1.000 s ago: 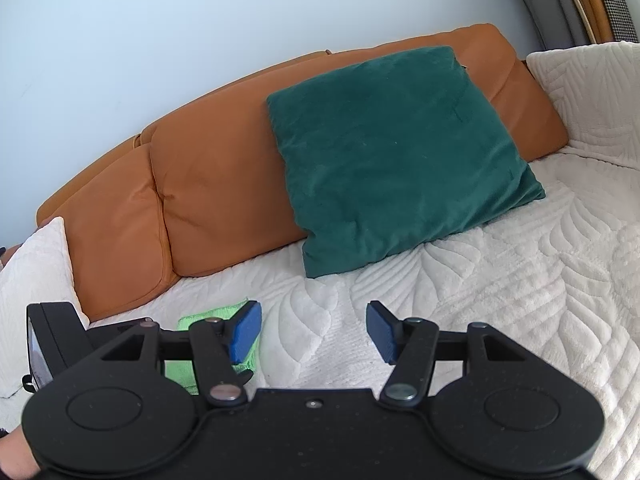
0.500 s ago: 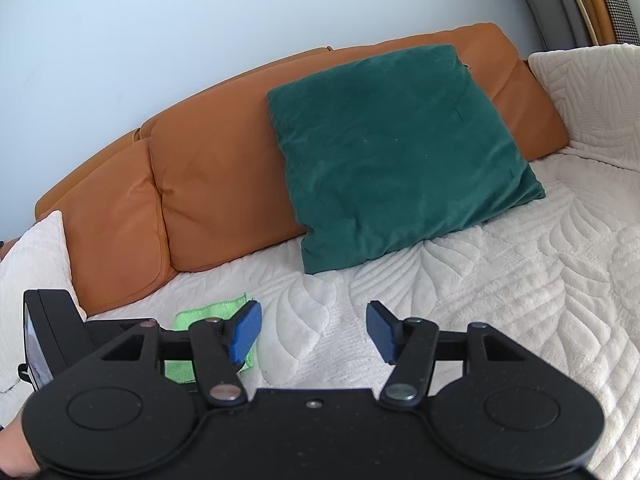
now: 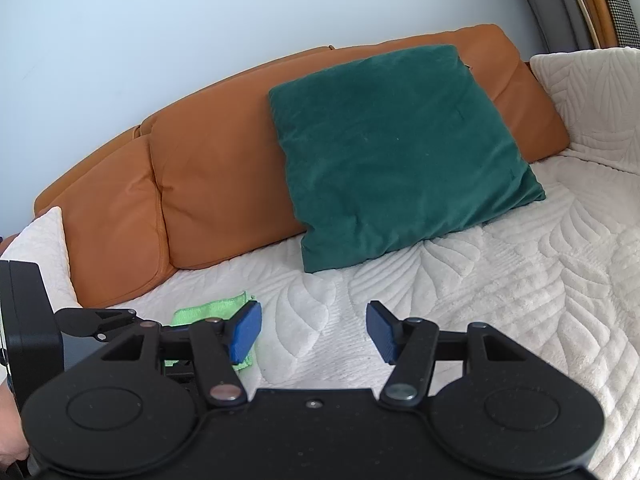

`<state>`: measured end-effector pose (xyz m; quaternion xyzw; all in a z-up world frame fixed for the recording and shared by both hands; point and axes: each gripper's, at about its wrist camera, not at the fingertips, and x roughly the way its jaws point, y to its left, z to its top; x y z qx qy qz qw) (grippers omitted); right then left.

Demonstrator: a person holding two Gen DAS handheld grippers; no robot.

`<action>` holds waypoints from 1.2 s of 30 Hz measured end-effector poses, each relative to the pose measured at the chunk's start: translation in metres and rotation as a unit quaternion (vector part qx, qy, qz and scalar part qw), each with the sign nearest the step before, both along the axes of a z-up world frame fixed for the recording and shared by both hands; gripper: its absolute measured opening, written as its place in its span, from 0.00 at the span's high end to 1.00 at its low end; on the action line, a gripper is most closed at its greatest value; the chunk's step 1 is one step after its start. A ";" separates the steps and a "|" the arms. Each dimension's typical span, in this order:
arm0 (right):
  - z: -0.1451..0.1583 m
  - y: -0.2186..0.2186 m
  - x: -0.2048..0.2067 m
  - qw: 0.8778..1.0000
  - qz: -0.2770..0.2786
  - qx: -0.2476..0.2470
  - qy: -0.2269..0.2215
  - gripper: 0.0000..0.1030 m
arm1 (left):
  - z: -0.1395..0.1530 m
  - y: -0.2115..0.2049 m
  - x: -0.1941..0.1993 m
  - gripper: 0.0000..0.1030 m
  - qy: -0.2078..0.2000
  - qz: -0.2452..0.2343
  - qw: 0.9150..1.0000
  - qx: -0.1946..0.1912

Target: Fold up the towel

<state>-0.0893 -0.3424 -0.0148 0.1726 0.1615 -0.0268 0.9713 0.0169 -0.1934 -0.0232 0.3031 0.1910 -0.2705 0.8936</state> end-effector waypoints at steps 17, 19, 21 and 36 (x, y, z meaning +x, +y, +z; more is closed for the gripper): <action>0.000 -0.001 0.001 1.000 0.001 -0.001 0.004 0.43 | -0.011 -0.010 0.001 0.64 -0.009 -0.011 1.000 0.016; 0.000 -0.001 0.002 1.000 0.002 -0.001 0.005 0.43 | -0.010 -0.009 0.000 0.64 -0.009 -0.011 1.000 0.016; 0.000 0.000 0.002 1.000 0.002 -0.002 0.006 0.43 | -0.011 -0.008 0.000 0.64 -0.008 -0.012 1.000 0.016; 0.000 0.000 0.003 1.000 0.002 -0.004 0.007 0.43 | -0.014 -0.009 0.002 0.64 0.001 -0.011 1.000 0.017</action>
